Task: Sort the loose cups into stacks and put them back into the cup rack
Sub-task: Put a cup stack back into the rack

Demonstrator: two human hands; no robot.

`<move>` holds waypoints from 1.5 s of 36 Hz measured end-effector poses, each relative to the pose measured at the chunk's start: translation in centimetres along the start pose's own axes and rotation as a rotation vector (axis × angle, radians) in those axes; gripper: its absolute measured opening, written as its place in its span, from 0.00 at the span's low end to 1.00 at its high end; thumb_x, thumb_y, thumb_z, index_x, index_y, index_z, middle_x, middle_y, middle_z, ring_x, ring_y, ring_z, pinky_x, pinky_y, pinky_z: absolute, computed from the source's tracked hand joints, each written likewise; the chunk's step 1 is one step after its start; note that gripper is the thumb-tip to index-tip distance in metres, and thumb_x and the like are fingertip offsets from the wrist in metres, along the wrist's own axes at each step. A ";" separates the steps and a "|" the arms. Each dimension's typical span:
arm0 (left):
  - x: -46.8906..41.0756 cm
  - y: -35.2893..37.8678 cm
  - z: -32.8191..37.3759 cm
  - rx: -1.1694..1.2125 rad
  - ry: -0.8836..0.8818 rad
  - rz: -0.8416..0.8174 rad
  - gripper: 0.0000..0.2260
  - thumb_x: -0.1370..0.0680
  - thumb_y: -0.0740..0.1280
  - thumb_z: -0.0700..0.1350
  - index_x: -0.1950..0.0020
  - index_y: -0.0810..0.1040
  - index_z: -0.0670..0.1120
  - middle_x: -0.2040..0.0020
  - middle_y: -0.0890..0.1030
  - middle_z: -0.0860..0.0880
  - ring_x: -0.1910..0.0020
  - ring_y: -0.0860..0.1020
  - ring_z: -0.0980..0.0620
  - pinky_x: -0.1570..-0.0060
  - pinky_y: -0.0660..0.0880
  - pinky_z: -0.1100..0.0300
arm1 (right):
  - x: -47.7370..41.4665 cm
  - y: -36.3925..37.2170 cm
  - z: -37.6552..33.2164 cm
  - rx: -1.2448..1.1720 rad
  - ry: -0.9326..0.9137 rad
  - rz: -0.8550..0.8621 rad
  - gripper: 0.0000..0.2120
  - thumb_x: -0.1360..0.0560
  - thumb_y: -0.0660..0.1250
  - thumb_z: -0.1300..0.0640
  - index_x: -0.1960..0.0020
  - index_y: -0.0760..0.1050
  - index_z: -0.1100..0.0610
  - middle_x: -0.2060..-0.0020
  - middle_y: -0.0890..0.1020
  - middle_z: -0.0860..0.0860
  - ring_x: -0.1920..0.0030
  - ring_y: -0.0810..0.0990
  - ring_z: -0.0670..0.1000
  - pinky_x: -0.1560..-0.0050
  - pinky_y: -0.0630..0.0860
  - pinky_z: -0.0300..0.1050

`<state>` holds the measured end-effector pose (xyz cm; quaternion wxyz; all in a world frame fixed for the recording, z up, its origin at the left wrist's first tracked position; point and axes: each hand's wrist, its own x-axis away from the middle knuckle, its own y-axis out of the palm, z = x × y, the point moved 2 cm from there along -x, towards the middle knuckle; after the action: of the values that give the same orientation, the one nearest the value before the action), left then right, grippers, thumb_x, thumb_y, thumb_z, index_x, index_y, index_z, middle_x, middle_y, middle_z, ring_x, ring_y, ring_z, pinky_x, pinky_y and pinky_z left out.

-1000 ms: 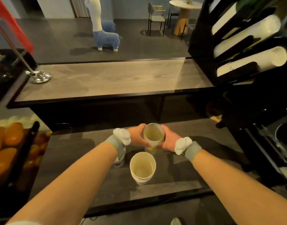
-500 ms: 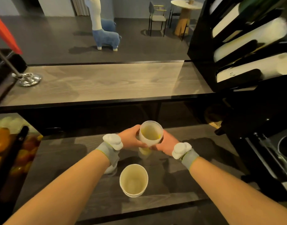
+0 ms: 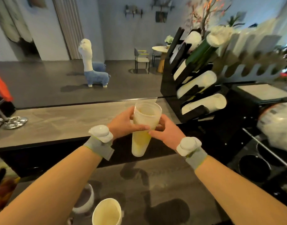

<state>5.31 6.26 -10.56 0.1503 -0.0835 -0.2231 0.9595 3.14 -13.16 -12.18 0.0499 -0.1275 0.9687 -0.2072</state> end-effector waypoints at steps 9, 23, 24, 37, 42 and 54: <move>-2.4 1.0 8.1 0.409 0.014 0.131 0.37 0.36 0.79 0.62 0.31 0.72 0.52 0.39 0.82 0.52 0.40 0.81 0.50 0.44 0.80 0.49 | 2.9 -5.0 0.0 0.095 0.067 0.023 0.34 0.29 0.73 0.43 0.28 0.65 0.50 0.40 0.79 0.45 0.41 0.78 0.46 0.43 0.74 0.41; -6.2 3.7 13.1 0.658 0.021 0.306 0.27 0.22 0.69 0.57 0.27 0.66 0.48 0.38 0.79 0.45 0.47 0.84 0.48 0.45 0.81 0.48 | 7.0 -15.1 -3.9 -0.214 -0.003 0.384 0.22 0.27 0.73 0.49 0.37 0.69 0.51 0.46 0.80 0.54 0.55 0.85 0.54 0.50 0.82 0.52; -6.7 4.0 13.0 0.594 0.031 0.307 0.27 0.23 0.69 0.57 0.28 0.68 0.47 0.39 0.81 0.45 0.48 0.85 0.51 0.44 0.81 0.50 | 7.3 -15.9 -4.2 -0.233 -0.015 0.409 0.21 0.26 0.72 0.49 0.38 0.69 0.52 0.47 0.80 0.55 0.54 0.85 0.55 0.51 0.82 0.52; -10.7 8.6 15.3 0.097 0.193 0.195 0.39 0.26 0.75 0.47 0.22 0.54 0.56 0.34 0.75 0.51 0.38 0.77 0.51 0.37 0.75 0.53 | 7.6 -24.8 -10.3 -0.028 -0.119 0.721 0.23 0.27 0.72 0.44 0.39 0.68 0.53 0.50 0.80 0.55 0.64 0.85 0.54 0.58 0.84 0.56; -14.4 9.9 16.6 -0.077 0.209 0.170 0.43 0.25 0.75 0.47 0.21 0.47 0.55 0.30 0.73 0.45 0.35 0.75 0.45 0.34 0.70 0.50 | 6.1 -27.9 -13.7 0.256 -0.160 0.795 0.26 0.29 0.70 0.39 0.37 0.68 0.50 0.50 0.79 0.50 0.66 0.85 0.52 0.60 0.83 0.54; -20.3 12.1 16.9 -0.409 0.201 0.149 0.38 0.25 0.73 0.53 0.23 0.55 0.51 0.36 0.79 0.45 0.40 0.79 0.43 0.43 0.76 0.53 | 2.4 -30.4 -16.0 0.633 -0.163 0.713 0.28 0.32 0.69 0.34 0.38 0.67 0.46 0.45 0.77 0.49 0.56 0.82 0.54 0.51 0.81 0.55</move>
<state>17.55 -17.49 0.84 0.0803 -0.2233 -0.3902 0.8896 5.35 -34.40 14.85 0.2299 0.2183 0.8343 -0.4510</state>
